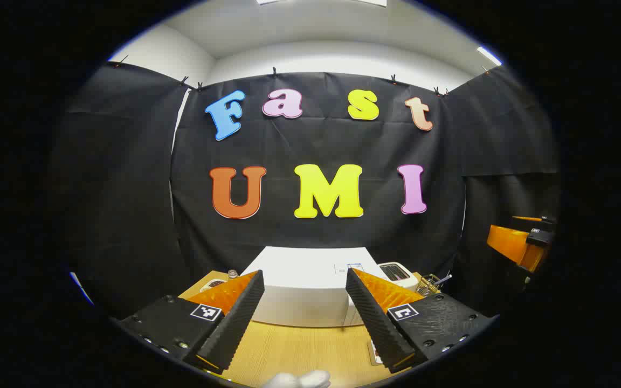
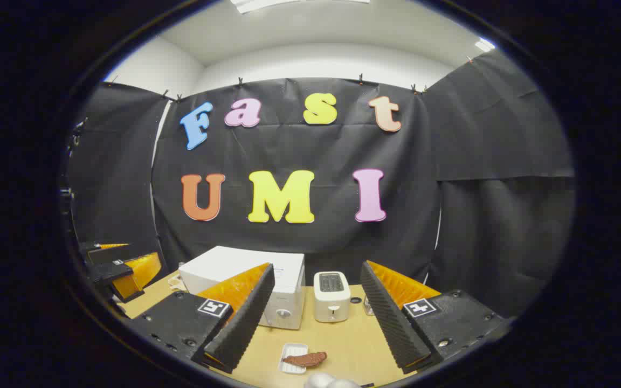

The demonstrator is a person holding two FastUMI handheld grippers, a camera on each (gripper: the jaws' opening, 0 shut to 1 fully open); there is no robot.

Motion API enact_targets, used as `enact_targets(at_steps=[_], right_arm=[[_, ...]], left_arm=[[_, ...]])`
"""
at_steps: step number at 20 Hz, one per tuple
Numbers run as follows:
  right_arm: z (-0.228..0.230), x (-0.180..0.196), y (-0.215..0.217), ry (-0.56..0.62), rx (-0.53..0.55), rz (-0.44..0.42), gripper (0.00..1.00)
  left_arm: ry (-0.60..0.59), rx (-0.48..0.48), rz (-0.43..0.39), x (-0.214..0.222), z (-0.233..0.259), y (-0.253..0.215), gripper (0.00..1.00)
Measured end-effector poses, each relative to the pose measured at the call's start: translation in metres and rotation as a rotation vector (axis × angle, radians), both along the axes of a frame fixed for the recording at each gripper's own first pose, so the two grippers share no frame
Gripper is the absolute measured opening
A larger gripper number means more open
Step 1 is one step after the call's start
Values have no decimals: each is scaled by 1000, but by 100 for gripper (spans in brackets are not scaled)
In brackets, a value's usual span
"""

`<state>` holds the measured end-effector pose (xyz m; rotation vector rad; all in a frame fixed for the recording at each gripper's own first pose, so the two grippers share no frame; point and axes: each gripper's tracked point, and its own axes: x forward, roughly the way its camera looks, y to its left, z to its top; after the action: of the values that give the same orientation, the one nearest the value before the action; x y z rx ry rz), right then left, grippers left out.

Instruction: Open the microwave oven with the left hand, put the food in, and close the microwave oven.

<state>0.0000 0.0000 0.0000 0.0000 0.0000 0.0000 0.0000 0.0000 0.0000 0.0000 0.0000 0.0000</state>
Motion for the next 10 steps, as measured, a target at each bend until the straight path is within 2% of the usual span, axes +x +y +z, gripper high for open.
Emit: enact_targets(at_steps=[1, 2, 5, 6, 7, 8, 9, 10], right_arm=[[-3, -1, -1, 3, 3, -1, 95], [-4, 1, -1, 10, 7, -4, 100], [-5, 0, -3, 11, 5, -11, 100], [-4, 0, -3, 11, 2, -11, 95], [-4, 0, -2, 10, -1, -12, 100], [-3, 0, -2, 8, -5, -12, 95], [-4, -1, -1, 7, -9, -12, 100], [-4, -1, 0, 9, -13, -12, 95]], left_arm=[[-4, 4, 0, -1, 1, -1, 96], [-6, 10, 3, -1, 3, 1, 96], [-6, 14, 5, -2, 4, 3, 96], [-7, 15, 2, -2, 4, 3, 96], [-5, 19, 1, -3, 4, 3, 96], [-9, 24, 3, -3, 5, 5, 96], [-11, 31, 6, -4, 7, 6, 96], [-12, 32, 7, -4, 7, 8, 96]])
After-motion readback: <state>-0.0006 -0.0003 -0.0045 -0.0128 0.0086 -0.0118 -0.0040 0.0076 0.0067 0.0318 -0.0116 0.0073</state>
